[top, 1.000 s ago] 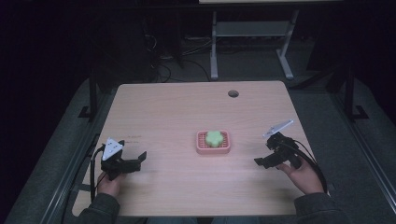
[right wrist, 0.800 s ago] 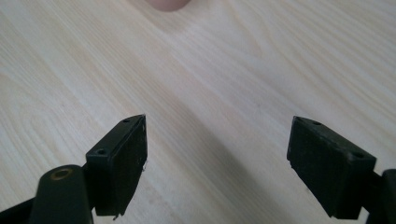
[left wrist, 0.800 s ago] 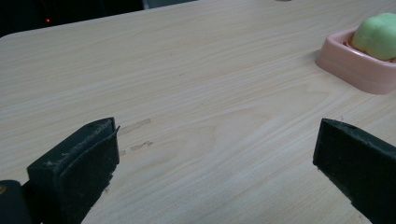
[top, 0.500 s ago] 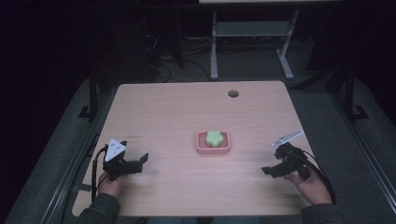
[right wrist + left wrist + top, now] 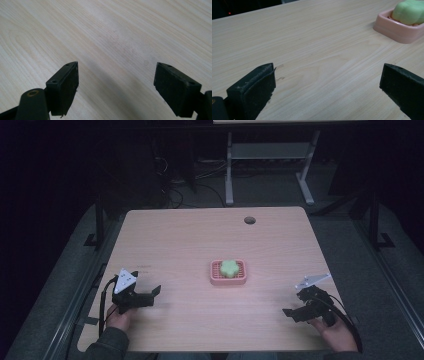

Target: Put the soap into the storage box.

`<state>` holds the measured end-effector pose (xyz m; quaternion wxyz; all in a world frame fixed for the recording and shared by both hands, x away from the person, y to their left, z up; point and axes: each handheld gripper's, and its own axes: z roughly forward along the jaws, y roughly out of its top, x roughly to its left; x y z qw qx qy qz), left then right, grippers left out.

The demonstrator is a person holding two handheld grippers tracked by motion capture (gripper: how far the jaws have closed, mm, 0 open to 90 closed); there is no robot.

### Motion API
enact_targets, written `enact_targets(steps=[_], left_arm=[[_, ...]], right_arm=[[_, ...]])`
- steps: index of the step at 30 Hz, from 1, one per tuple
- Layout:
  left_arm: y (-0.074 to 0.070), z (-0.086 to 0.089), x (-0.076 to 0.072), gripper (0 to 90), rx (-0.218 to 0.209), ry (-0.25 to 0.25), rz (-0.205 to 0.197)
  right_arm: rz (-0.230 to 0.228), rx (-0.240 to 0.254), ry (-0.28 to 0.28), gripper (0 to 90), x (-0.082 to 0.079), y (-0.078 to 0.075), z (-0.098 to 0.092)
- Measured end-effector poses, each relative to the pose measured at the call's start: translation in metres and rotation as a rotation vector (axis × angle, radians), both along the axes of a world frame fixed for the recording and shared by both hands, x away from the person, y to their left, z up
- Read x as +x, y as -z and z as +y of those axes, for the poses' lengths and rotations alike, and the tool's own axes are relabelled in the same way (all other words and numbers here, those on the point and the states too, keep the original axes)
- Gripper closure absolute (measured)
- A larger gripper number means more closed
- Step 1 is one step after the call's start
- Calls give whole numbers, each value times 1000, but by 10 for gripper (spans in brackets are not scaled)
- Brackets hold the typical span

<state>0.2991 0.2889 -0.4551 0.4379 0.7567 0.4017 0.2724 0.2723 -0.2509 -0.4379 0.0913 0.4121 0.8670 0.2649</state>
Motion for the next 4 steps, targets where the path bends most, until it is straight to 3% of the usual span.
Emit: enact_targets(steps=[4], left_arm=[[1,-2,1,0,0,1,-4]], right_arm=[[-26,-5,-18,197,-7,-2,5]])
